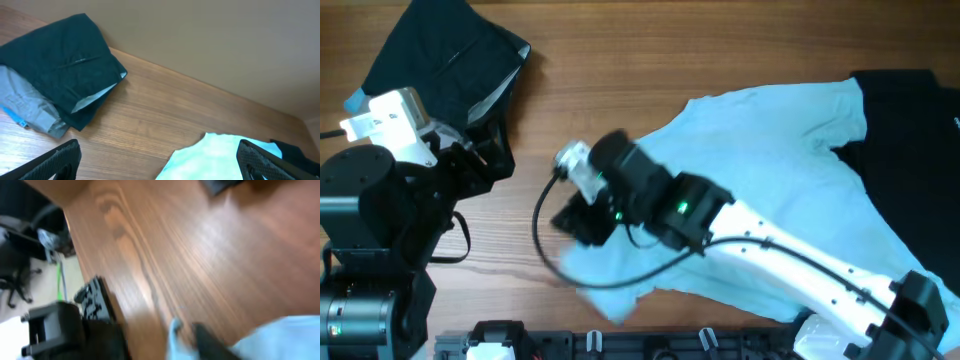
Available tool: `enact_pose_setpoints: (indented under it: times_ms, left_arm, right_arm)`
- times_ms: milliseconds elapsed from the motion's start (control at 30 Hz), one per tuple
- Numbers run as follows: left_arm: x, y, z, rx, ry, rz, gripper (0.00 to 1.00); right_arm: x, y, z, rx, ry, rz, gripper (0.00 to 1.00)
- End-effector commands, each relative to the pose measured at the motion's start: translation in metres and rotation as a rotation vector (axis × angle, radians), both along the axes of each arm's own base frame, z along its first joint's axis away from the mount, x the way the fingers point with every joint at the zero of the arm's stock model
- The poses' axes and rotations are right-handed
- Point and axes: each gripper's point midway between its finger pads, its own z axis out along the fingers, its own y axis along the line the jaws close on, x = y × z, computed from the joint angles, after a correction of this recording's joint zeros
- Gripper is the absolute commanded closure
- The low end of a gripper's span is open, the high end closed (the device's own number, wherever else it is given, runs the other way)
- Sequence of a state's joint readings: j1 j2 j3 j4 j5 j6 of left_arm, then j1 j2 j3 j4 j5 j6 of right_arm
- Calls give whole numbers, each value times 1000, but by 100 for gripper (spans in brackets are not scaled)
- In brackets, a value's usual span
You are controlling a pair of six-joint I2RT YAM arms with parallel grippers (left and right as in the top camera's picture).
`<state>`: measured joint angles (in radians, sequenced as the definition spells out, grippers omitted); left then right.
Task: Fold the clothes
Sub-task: 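Drag the t-shirt leftward onto the table center with the right gripper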
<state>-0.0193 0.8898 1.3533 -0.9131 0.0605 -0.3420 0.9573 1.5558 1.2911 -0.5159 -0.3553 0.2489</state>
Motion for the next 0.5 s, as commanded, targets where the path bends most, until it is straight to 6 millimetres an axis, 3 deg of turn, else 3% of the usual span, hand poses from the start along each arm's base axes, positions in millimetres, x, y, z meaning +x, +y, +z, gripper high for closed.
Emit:
enact_pose_setpoints:
  times_ms: [0,133,233,333,467]
  left_arm:
    - [2,2,4,26,-10,0,0]
    - [10,-21,-6,35,23,-137,2]
    - [26,-44,-27,44,96,-233,5]
    - [48,-74,-62,87,203,-344,11]
    - [81,-136,-125,166,332,-536,20]
  right_arm:
    - [45,-36,13,-59,-93,-239,16]
    - [89,-103,44,-36,-96,-489,11]
    - [116,-164,71,28,-77,-691,11]
    - [127,-212,96,97,-85,-807,11]
    - [129,-265,117,149,-106,-927,11]
